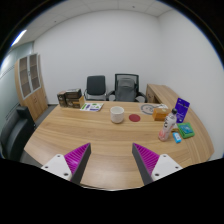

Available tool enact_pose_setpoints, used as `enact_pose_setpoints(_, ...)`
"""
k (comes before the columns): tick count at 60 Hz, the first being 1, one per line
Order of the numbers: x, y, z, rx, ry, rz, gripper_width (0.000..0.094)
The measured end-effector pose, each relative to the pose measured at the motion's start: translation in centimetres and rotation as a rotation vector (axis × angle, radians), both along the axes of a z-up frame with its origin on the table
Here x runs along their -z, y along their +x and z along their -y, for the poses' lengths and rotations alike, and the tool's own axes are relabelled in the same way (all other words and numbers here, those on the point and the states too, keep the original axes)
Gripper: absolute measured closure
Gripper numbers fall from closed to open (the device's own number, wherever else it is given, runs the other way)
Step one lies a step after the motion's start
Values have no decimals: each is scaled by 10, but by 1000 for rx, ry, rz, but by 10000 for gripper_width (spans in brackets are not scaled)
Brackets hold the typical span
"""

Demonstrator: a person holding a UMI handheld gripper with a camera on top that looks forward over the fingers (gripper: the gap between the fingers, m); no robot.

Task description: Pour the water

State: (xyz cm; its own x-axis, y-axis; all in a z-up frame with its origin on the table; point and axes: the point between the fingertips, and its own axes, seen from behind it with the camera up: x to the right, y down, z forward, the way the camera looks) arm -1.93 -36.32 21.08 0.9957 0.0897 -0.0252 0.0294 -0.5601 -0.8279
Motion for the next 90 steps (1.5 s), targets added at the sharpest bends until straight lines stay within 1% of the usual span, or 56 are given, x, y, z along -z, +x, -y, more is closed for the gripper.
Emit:
enact_pose_setpoints(7, 30, 87, -20, 38, -8, 51, 79)
enact_pose_setpoints(18, 72, 207, -63, 95, 17, 55, 82)
enact_pose_setpoints(24, 93, 256, -96, 119, 43, 53, 81)
enact_pose_setpoints(28, 106, 275, -120, 117, 57, 32, 82)
enact_pose_setpoints(37, 123, 295, -178, 96, 118, 19, 89)
enact_pose_setpoints(42, 130, 298, -204, 86, 157, 19, 108)
enact_pose_setpoints(45, 133, 298, -218, 82, 180, 17, 136)
enact_pose_setpoints(48, 138, 297, -228, 80, 190, 24, 215)
enact_pose_setpoints(54, 152, 294, -239, 71, 181, 30, 427)
enact_pose_setpoints(55, 152, 295, -241, 72, 185, 33, 444)
enact_pose_setpoints(58, 151, 294, -242, 70, 200, 38, 454)
enact_pose_setpoints(59, 151, 295, -242, 70, 200, 40, 478)
enact_pose_setpoints(61, 151, 296, -242, 78, 198, 41, 484)
enact_pose_setpoints(63, 151, 297, -241, 91, 197, 41, 541)
enact_pose_setpoints(65, 151, 298, -240, 105, 195, 39, 549)
enact_pose_setpoints(66, 151, 300, -240, 105, 198, 38, 576)
enact_pose_setpoints(67, 151, 299, -240, 108, 197, 40, 576)
enact_pose_setpoints(69, 150, 298, -239, 107, 198, 49, 619)
enact_pose_setpoints(80, 128, 299, -246, 136, 198, 137, 620)
enact_pose_setpoints(90, 75, 287, -270, 158, 230, 294, 620)
